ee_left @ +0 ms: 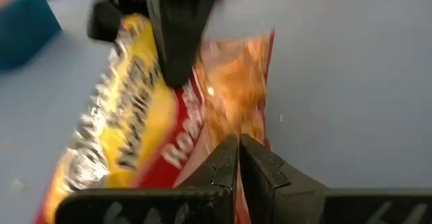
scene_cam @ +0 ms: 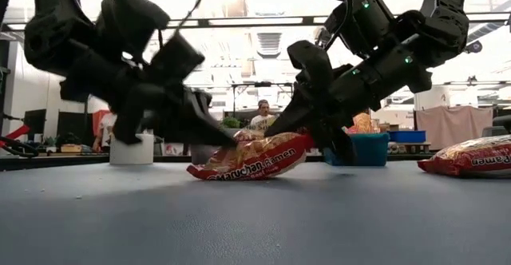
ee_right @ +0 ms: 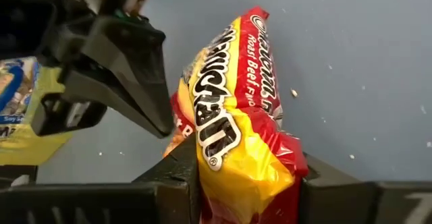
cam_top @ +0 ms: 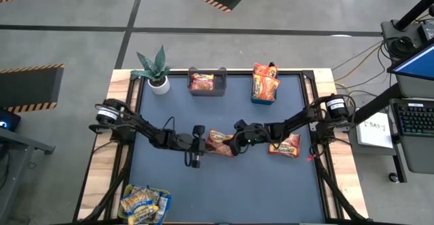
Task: Sort Maruchan noodles
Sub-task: Put the left red noodle pack into the black bin
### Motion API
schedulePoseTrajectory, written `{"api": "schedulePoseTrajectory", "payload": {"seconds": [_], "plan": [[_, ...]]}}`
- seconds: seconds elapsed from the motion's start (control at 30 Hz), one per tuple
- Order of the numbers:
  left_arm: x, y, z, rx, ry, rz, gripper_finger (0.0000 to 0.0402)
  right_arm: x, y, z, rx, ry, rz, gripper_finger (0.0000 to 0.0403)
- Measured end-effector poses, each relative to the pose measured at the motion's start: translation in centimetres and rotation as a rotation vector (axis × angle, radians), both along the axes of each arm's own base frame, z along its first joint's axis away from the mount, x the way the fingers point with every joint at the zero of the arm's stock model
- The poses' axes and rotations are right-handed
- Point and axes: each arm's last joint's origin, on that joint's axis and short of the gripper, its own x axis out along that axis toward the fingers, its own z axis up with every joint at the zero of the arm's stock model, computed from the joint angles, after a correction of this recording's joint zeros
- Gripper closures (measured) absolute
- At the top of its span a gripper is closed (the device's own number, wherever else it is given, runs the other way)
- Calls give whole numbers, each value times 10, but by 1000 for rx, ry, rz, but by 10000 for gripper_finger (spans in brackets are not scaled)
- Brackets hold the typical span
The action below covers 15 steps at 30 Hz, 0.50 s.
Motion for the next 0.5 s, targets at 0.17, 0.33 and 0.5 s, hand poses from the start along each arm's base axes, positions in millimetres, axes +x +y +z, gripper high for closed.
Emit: {"api": "schedulePoseTrajectory", "payload": {"seconds": [0.17,0.33,0.5], "plan": [[-13,2,25,30,-89,-20,402,1,0,10,-36,-32,15,298],[-41,8,55,32,-205,-27,402,3,-1,23,-108,-75,-3,298],[-71,14,79,61,-335,-37,402,11,-8,42,-232,-124,-71,298]]}}
